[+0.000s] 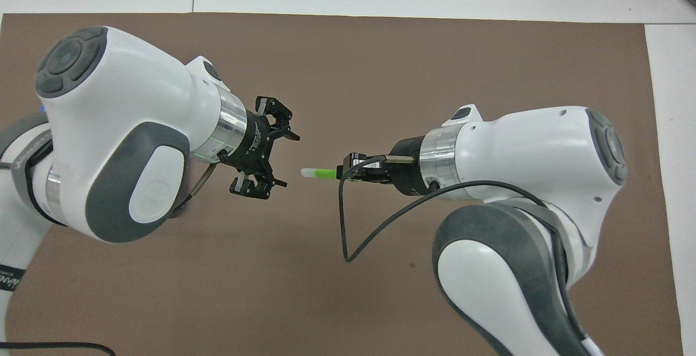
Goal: Transfer and insert pens with both arms
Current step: 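Lower the green pen into the cup with the right gripper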
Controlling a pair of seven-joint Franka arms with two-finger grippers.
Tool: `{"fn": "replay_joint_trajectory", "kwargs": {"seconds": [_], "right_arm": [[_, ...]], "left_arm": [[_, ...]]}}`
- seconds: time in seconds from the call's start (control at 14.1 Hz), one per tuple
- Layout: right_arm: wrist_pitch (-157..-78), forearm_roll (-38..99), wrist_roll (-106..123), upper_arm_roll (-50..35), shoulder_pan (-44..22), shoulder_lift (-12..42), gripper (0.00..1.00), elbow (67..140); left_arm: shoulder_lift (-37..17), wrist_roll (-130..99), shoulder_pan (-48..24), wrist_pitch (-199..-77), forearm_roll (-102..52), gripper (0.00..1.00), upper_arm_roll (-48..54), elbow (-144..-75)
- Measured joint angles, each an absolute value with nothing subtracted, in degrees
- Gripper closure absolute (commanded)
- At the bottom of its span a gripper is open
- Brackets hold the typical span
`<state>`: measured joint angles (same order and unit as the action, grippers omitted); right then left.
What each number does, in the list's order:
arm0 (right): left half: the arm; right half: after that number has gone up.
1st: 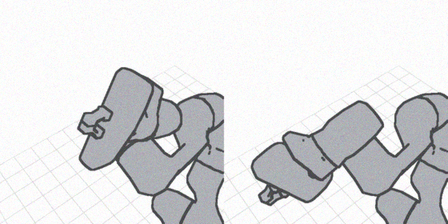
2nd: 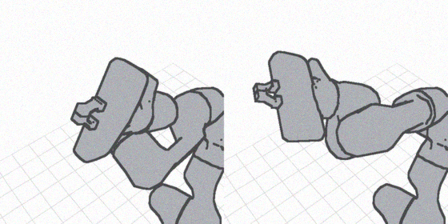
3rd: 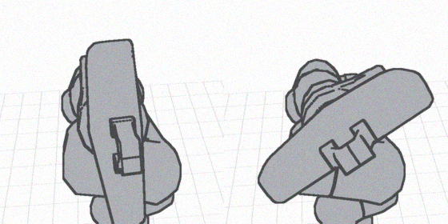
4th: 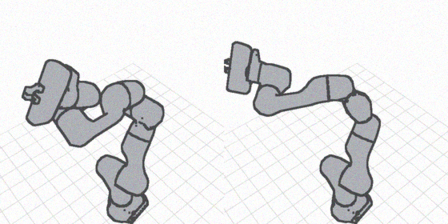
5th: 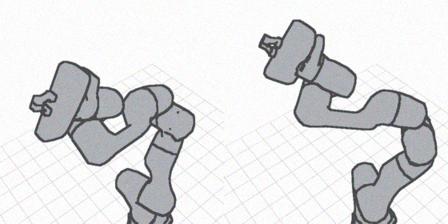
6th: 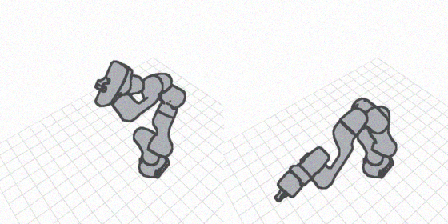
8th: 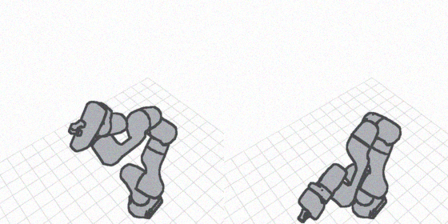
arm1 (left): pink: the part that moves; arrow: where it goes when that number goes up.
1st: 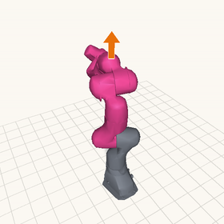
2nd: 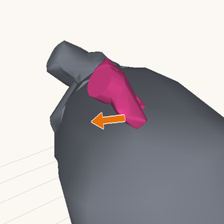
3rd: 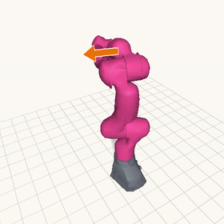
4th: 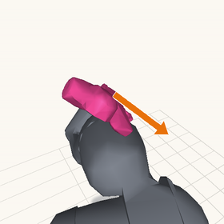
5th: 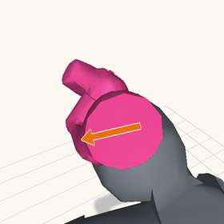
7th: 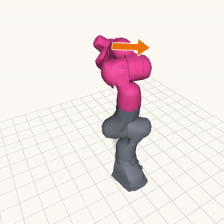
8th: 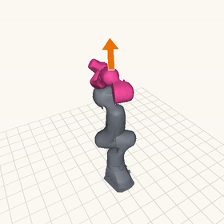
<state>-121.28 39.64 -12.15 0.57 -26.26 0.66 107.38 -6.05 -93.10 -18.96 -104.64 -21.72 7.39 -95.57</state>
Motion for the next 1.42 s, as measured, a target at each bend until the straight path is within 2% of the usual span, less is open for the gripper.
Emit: {"fn": "replay_joint_trajectory", "kwargs": {"seconds": [0.21,0.64,0.99,1.42], "right_arm": [[-113.86,32.03,-12.05,0.63,-22.52,0.63,1.00,104.57],[-101.91,12.97,-10.92,0.90,-20.42,-0.03,1.00,100.28],[-96.95,4.01,-2.85,1.30,-15.60,-1.70,1.00,100.09],[-94.31,-2.54,3.58,1.43,-11.18,-2.56,1.00,100.14]], "left_arm": [[-6.04,-93.16,-17.47,-104.70,-21.53,0.00,6.85,-95.61],[-5.98,-92.63,-6.22,-107.71,-18.93,0.00,5.94,-95.59],[-5.97,-89.02,-1.31,-113.36,-18.33,0.00,5.67,-95.58],[-5.94,-65.90,3.19,-111.43,-12.05,0.00,5.51,-95.59]]}}
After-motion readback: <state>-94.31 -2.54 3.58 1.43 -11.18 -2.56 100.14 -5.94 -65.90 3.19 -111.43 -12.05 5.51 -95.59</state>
